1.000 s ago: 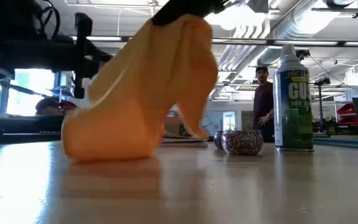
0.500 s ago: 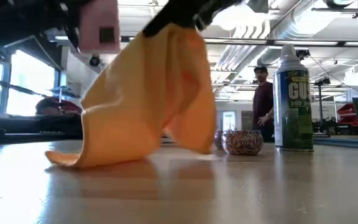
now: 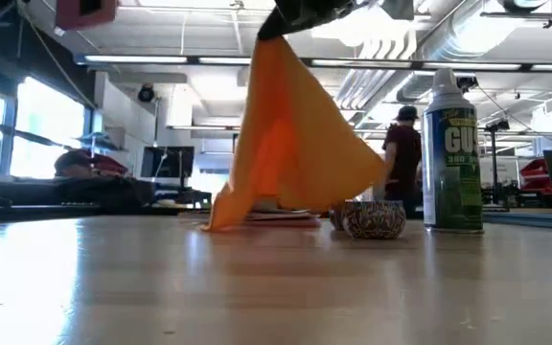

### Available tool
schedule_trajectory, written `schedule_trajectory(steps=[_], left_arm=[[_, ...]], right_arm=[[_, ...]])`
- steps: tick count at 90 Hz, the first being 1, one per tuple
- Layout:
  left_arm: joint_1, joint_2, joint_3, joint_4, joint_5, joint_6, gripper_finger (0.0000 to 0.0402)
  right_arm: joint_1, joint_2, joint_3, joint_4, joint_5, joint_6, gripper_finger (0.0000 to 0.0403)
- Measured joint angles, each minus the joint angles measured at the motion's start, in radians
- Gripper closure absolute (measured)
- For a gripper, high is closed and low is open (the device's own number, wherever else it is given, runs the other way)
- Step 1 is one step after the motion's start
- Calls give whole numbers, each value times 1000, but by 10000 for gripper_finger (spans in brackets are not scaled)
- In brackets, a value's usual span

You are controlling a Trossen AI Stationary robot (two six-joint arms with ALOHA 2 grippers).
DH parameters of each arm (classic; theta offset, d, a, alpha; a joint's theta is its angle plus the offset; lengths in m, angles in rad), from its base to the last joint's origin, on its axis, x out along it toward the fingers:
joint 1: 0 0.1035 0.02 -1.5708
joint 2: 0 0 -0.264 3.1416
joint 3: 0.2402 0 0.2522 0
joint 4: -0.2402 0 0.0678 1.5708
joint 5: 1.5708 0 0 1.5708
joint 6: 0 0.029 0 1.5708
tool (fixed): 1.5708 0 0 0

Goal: Apply microfiber cloth
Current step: Wipe the pink phone with the orange microfiber cloth

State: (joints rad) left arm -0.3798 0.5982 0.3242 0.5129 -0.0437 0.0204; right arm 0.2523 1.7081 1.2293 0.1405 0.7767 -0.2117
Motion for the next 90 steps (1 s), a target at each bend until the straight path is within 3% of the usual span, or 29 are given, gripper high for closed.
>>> schedule_trajectory(steps=[14,30,51,65,76,90], left_arm=[[-64,-17,182,-472,-71,-46,385],[-158,3,303,-772,-140,-174,385],[-292,51,308,-976,-301,-436,385],[-361,148,307,-1073,-307,-583,385],[-409,269,307,-1061,-375,-562,385],[-462,447,308,-973,-434,-340,385]], right_arm=[[-18,52,0,2,-325,135,403],[-23,155,0,-2,-374,232,403],[-23,241,0,-55,-454,296,403],[-27,262,0,-143,-451,339,403],[-40,269,0,-142,-447,413,402],[-61,268,0,-145,-458,481,375]])
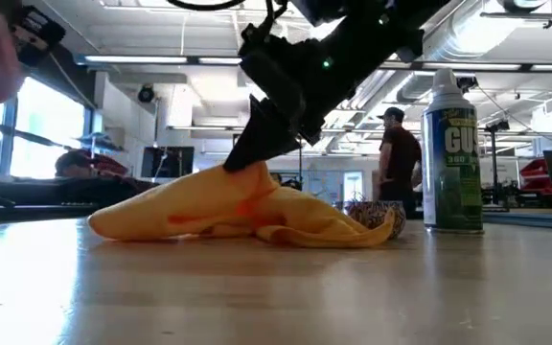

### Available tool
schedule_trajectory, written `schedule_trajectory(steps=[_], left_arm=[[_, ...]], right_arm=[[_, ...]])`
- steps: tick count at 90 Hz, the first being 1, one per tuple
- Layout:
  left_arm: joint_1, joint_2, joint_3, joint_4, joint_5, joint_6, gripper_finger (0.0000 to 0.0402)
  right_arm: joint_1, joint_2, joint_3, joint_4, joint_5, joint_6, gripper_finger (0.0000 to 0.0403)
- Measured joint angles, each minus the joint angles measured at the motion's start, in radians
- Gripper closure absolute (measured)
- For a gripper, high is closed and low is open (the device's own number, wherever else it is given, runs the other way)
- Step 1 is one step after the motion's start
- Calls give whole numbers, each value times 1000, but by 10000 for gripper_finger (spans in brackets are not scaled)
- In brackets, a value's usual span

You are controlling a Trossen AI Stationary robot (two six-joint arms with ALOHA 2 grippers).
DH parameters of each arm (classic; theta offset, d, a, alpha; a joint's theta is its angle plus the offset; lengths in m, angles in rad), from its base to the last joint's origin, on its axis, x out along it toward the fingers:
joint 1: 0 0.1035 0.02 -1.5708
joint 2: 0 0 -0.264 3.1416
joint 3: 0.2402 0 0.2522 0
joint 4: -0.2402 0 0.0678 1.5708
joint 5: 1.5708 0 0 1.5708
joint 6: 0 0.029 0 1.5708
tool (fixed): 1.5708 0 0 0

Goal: Apply microfiber cloth
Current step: Wipe the pink phone with the orange microfiber cloth

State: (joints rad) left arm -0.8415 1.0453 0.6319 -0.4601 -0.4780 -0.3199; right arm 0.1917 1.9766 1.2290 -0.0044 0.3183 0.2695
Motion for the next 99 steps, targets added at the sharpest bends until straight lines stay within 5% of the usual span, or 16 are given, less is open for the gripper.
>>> schedule_trajectory(steps=[29,46,64,99], left_arm=[[-149,318,0,-61,-189,488,385],[-234,395,0,-128,-261,585,385],[-245,386,0,-214,-262,525,383],[-186,336,-68,-135,-262,483,365]], right_arm=[[3,-1,170,-145,4,-35,197],[53,-3,252,-197,107,-11,124],[106,6,257,-188,169,119,104],[174,106,257,-65,200,229,104]])
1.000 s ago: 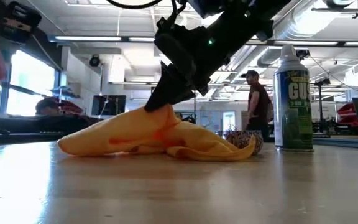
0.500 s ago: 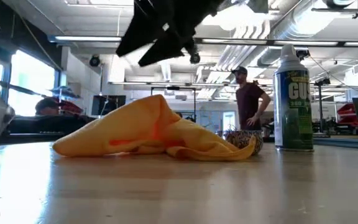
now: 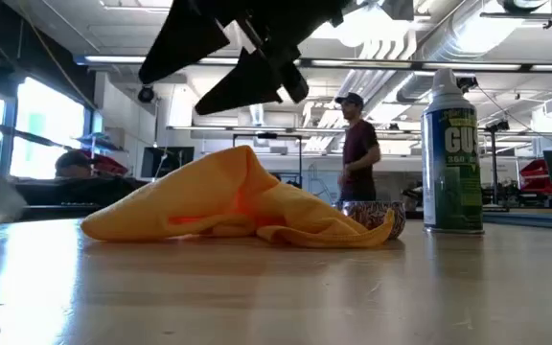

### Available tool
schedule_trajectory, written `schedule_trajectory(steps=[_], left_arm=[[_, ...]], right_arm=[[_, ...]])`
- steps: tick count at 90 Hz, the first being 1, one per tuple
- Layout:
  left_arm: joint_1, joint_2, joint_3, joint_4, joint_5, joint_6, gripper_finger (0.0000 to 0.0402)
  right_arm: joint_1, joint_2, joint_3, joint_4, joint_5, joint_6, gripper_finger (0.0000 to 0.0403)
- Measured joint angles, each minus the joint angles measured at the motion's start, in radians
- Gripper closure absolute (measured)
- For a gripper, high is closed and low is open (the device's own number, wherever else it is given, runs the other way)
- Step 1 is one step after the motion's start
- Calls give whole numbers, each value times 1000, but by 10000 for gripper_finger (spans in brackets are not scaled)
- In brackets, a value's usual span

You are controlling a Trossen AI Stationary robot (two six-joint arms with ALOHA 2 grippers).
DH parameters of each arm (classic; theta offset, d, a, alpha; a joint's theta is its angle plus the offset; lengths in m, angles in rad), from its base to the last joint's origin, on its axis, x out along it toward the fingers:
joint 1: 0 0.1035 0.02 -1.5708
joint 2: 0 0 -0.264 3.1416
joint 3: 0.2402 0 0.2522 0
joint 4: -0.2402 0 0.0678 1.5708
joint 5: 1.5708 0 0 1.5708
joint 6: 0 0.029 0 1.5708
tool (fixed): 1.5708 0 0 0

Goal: Apply microfiber cloth
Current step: Wipe the pink phone with the orange microfiber cloth

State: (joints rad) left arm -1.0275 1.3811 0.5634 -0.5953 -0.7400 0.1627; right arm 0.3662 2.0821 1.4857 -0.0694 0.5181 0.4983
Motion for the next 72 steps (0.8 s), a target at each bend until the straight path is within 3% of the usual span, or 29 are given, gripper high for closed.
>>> schedule_trajectory(steps=[12,32,47,62,72], left_arm=[[39,-2,2,4,-57,-9,364],[112,-2,2,7,-5,5,357],[182,-2,1,-10,81,32,309],[244,-2,1,-12,93,36,255],[285,-2,3,-23,173,57,237]], right_arm=[[7,0,0,3,0,13,104],[22,-24,0,-26,-1,-28,104],[22,-56,0,-51,-4,-87,104],[14,-98,0,-107,-7,-152,104],[12,-146,0,-162,-6,-200,104]])
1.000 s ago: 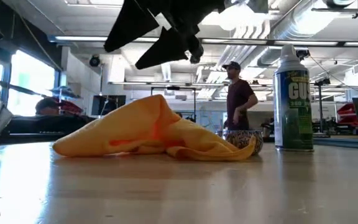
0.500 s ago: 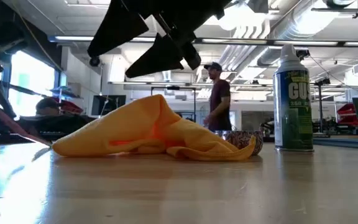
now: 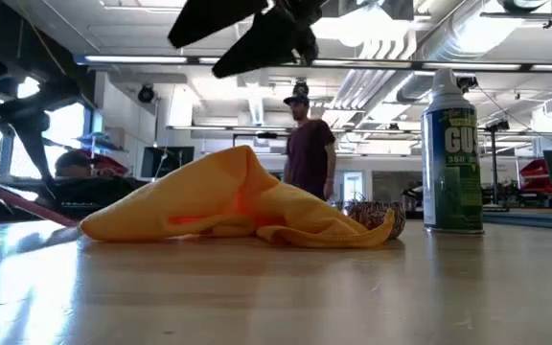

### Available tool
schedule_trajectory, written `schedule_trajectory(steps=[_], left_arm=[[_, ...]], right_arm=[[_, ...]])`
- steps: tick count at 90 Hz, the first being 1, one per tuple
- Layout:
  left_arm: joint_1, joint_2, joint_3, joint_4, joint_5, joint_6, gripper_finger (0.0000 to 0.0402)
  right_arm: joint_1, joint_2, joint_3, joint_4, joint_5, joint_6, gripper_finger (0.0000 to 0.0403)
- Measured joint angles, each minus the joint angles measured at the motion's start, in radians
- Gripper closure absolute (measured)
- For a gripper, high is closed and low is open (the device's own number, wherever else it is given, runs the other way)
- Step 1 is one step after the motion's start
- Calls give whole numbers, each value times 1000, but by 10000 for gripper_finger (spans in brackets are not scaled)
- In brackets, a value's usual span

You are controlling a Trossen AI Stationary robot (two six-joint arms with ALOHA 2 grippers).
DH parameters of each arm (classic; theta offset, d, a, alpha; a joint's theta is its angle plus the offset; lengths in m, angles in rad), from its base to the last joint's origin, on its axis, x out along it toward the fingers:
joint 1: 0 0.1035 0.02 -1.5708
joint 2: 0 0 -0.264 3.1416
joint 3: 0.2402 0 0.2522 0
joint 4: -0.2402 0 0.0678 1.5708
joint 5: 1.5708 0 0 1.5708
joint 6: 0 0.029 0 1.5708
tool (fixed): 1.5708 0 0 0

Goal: Apply microfiber cloth
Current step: Wipe the pink phone with the orange microfiber cloth, then return to Home Position

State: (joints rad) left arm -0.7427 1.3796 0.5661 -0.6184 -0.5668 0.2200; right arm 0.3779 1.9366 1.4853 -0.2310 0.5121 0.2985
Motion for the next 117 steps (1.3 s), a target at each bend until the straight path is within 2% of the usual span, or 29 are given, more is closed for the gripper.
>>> schedule_trajectory(steps=[15,29,47,61,70,78,96,117], left_arm=[[79,0,10,-21,147,38,234],[162,-1,26,-44,220,52,234],[282,1,140,-193,260,45,234],[372,1,209,-250,395,-12,234],[428,1,227,-237,491,-57,234],[465,1,240,-172,535,-82,234],[529,0,271,-40,540,-60,234],[591,-5,327,7,532,-52,234]], right_arm=[[0,-97,0,-54,25,-101,104],[-3,-186,0,-111,76,-217,104],[-27,-278,0,-275,128,-255,104],[-44,-349,-41,-301,122,-301,104],[-59,-409,-124,-262,100,-346,104],[-80,-482,-219,-170,68,-376,104],[-131,-688,-470,85,-57,-402,104],[-113,-968,-741,303,-129,-309,104]])
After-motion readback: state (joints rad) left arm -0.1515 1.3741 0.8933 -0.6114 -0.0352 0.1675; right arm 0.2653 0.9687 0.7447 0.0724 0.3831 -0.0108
